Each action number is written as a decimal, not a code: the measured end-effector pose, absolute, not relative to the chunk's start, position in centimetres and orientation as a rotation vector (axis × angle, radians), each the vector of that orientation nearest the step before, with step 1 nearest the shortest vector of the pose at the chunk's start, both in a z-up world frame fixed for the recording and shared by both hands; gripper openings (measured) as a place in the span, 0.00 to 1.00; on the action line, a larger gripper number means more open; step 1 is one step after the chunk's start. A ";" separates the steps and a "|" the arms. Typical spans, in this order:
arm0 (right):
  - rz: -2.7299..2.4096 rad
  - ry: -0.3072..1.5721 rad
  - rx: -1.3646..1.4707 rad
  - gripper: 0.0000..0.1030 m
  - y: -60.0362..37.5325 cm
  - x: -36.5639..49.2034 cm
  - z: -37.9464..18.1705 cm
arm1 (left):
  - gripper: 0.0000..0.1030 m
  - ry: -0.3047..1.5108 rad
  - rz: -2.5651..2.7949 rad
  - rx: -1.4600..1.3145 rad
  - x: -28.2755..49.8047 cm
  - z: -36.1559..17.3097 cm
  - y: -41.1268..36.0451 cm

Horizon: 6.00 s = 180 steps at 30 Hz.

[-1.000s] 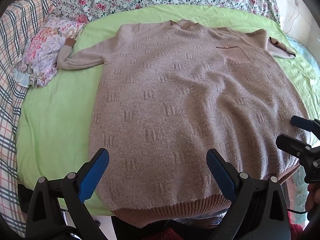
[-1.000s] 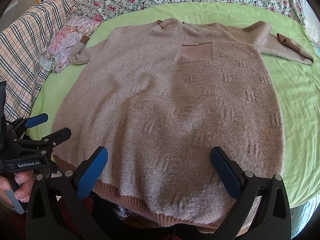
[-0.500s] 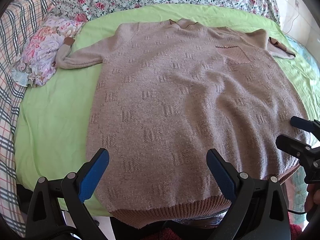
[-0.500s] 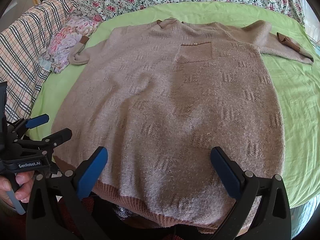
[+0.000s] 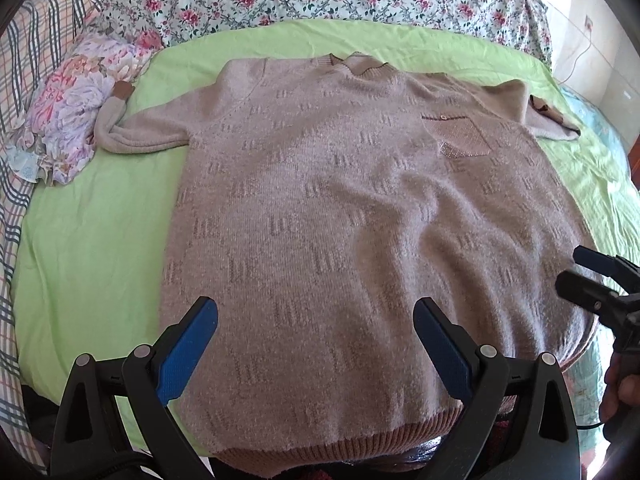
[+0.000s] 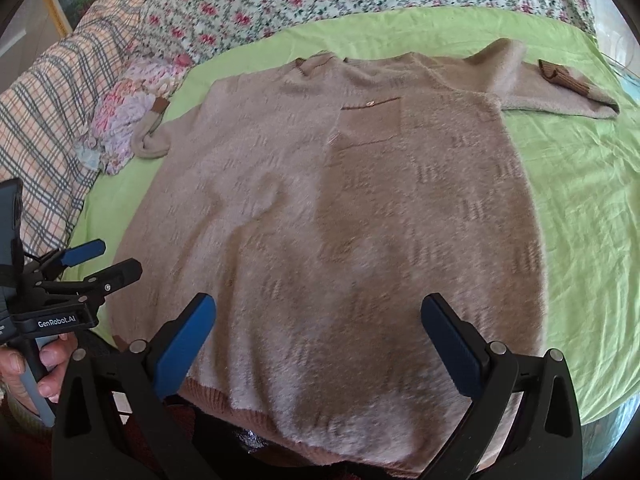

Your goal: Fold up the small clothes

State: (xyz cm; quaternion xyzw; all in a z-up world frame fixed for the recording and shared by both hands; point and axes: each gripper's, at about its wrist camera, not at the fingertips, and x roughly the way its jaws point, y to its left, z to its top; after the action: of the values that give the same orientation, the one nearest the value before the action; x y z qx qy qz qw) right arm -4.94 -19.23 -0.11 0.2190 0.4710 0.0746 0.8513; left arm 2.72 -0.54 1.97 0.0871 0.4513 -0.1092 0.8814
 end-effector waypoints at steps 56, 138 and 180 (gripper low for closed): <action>0.503 0.871 0.796 0.09 -19.9 18.0 1.6 | 0.96 1.028 -0.301 -0.036 16.7 0.6 1.2; 0.138 0.955 0.426 0.59 -36.1 25.5 -1.9 | 0.12 0.997 -0.427 -0.112 25.7 -2.5 0.3; -0.059 0.968 0.311 0.42 -35.4 26.7 -1.6 | 0.34 0.937 -0.214 0.178 40.3 0.6 -0.8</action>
State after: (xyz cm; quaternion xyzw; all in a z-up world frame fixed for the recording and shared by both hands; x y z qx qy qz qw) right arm 26.72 -35.39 -1.59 0.1487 0.4632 -0.0281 0.8732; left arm 40.31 -0.80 0.58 0.0853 0.4502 -0.1028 0.8829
